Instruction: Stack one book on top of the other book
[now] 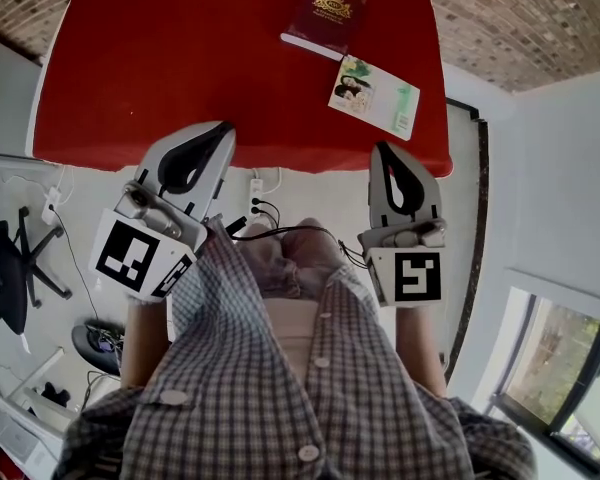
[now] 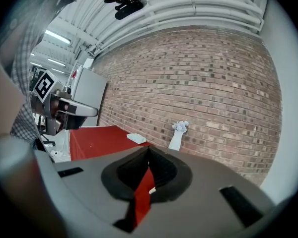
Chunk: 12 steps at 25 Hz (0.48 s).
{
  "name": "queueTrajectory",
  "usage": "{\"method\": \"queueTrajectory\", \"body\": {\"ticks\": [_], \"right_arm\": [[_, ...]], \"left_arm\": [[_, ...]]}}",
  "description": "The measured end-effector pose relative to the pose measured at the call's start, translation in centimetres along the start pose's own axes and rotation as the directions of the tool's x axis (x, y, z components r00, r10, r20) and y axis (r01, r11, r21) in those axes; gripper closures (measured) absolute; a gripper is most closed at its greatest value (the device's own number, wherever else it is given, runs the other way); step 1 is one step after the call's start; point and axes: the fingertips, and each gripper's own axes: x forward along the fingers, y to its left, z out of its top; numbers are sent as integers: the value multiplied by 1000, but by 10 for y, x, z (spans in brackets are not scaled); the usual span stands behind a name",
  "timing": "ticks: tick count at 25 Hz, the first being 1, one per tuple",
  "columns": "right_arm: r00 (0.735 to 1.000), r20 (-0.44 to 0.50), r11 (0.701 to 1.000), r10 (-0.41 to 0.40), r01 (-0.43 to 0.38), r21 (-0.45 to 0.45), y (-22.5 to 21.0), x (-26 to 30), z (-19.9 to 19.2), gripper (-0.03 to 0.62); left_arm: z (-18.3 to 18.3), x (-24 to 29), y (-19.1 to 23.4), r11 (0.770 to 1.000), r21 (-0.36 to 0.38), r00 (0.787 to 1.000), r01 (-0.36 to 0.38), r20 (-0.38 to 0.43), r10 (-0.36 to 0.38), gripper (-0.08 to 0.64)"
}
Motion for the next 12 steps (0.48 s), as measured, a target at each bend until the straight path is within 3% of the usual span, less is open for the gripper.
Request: {"method": "queueTrajectory", "body": {"ticks": [12], "right_arm": [[1000,-21,1000,4,-4,-13,-14,23,-6,589]], "left_arm": [[-5,19,20,1000,-17,1000,-13,0,13,552]]}}
